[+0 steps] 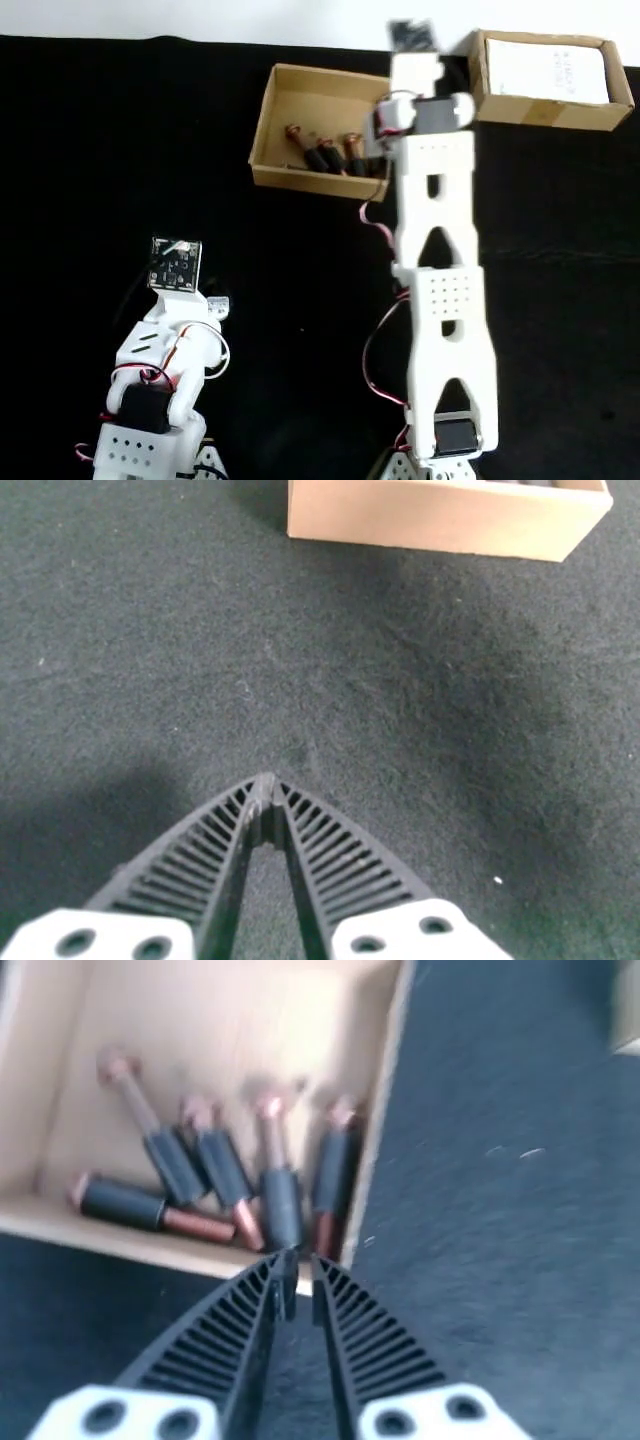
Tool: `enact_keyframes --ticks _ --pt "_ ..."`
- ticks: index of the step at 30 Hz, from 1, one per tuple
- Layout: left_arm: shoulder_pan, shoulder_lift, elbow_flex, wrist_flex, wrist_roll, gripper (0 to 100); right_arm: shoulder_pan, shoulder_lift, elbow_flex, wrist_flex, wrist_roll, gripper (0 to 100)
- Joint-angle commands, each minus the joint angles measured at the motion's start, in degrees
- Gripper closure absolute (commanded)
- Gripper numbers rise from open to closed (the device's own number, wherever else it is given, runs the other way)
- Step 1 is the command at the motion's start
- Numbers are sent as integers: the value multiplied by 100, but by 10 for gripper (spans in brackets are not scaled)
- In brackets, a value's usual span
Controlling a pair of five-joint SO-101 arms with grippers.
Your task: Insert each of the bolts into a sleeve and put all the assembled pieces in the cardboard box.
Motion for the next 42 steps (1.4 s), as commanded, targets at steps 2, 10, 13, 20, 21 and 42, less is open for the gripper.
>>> enact_keyframes --ticks 2,10,13,20,21,42 --pt "-48 22 92 158 -53 991 233 -1534 -655 92 -35 993" --pt "-48 22 92 914 -53 991 207 -3644 -602 92 -26 993" --pt "-48 13 92 1591 -53 991 207 -4435 -163 92 -26 993" --pt "-40 -31 92 2708 -53 991 207 -6932 2334 84 -26 993" --pt "-40 -31 92 2708 -53 991 207 -7336 2782 84 -26 993" --pt "-40 -31 92 2708 -53 991 233 -15512 14747 -2105 -26 992"
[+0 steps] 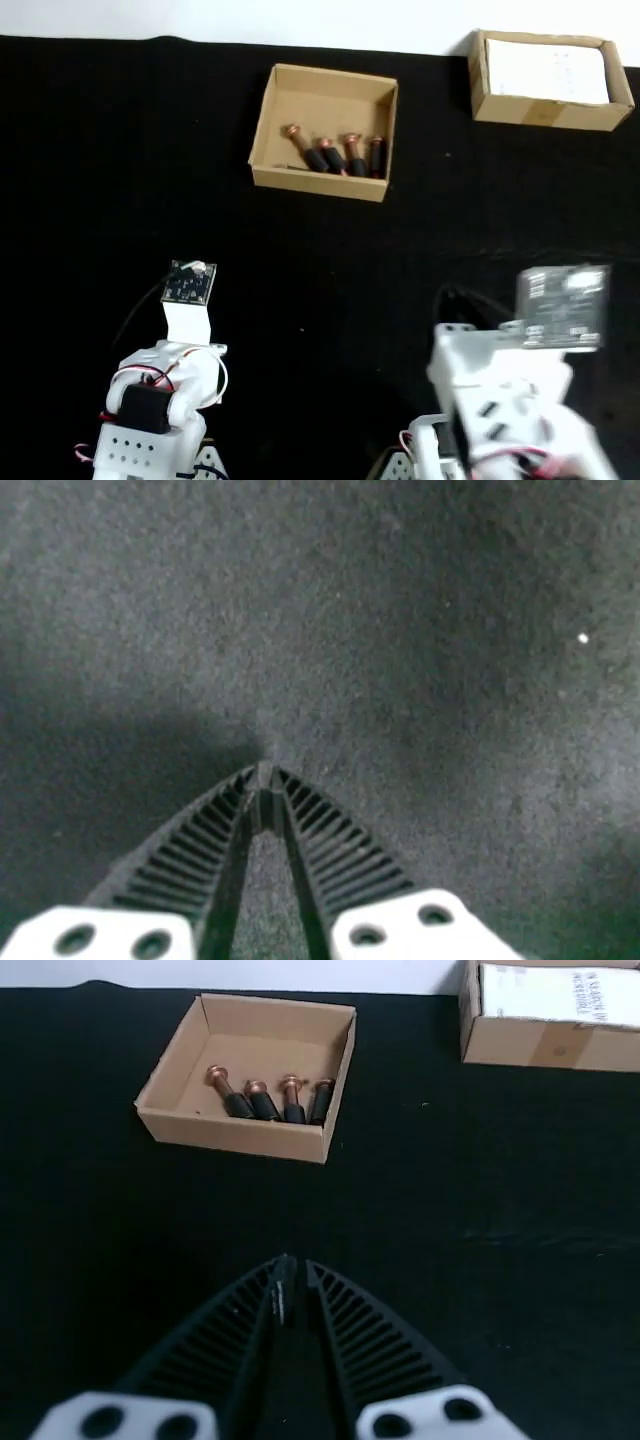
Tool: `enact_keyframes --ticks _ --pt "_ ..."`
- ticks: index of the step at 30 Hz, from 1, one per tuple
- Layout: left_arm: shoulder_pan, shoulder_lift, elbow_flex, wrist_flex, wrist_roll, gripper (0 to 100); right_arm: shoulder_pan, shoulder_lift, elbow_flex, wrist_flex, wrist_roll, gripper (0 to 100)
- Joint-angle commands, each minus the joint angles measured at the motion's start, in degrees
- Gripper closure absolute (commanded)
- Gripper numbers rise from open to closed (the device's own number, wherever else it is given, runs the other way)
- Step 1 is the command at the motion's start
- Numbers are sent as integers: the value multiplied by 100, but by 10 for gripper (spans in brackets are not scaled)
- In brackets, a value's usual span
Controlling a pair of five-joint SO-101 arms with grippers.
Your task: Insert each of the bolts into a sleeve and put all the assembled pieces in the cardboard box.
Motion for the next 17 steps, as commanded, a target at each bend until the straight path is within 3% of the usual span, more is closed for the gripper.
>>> enact_keyframes --ticks 1,3,11,17 --pt "-40 -31 84 35 -35 991 66 -1402 2132 -1086 -18 992" --pt "-40 -31 84 35 -35 991 75 -1938 2967 -1499 -18 992" --pt "-40 -31 84 35 -35 991 119 -1622 4382 -1622 -18 992" --pt "-40 -31 84 35 -35 991 866 -1622 5341 -813 -44 992"
